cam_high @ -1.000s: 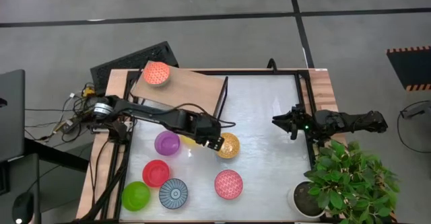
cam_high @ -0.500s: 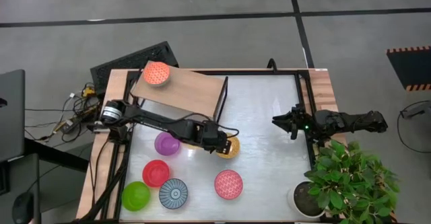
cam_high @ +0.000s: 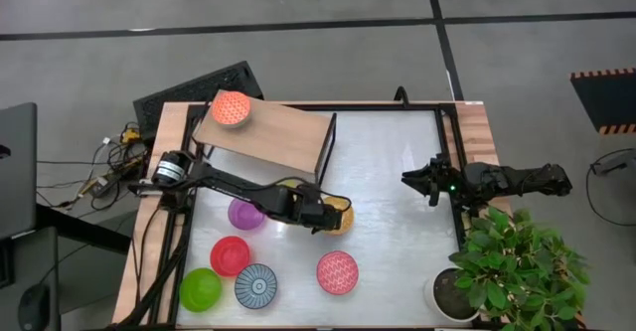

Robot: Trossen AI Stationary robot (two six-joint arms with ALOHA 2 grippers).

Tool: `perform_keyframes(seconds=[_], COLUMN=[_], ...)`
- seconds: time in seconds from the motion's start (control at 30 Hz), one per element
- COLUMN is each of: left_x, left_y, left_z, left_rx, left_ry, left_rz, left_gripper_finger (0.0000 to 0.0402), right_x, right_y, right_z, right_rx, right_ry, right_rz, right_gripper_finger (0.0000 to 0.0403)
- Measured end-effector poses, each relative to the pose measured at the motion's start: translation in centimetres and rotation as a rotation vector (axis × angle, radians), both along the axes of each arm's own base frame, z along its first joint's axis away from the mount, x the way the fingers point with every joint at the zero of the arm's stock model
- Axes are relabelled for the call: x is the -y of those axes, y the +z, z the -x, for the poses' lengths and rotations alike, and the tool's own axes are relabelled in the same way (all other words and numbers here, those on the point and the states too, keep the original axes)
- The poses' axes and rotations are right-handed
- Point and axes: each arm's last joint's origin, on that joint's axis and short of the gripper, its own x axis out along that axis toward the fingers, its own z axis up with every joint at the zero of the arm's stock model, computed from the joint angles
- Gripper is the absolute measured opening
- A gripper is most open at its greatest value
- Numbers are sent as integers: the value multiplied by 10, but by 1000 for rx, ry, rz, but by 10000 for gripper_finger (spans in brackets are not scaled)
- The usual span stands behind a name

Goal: Place and stack bowls onto a shelf
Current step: Stack the yellow patterned bowl on top of the orange patterned bowl on the shelf

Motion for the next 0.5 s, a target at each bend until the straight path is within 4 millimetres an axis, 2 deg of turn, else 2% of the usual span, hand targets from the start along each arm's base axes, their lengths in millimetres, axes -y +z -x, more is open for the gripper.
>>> perform_keyframes(seconds=[0.13,0.33,0.5], left_x=[2,7,8], left_y=[-2,-20,-25], left_z=[1,-6,-9], left_rx=[5,-16,-14], left_ry=[47,30,16], left_rz=[-25,-4,14], left_gripper_finger=[243,226,224], right_x=[0,0,0], right_y=[0,0,-1], right_z=[0,0,0], right_rx=[1,0,-6], right_ry=[0,0,-1], right_rz=[0,1,2], right_gripper_finger=[164,164,164])
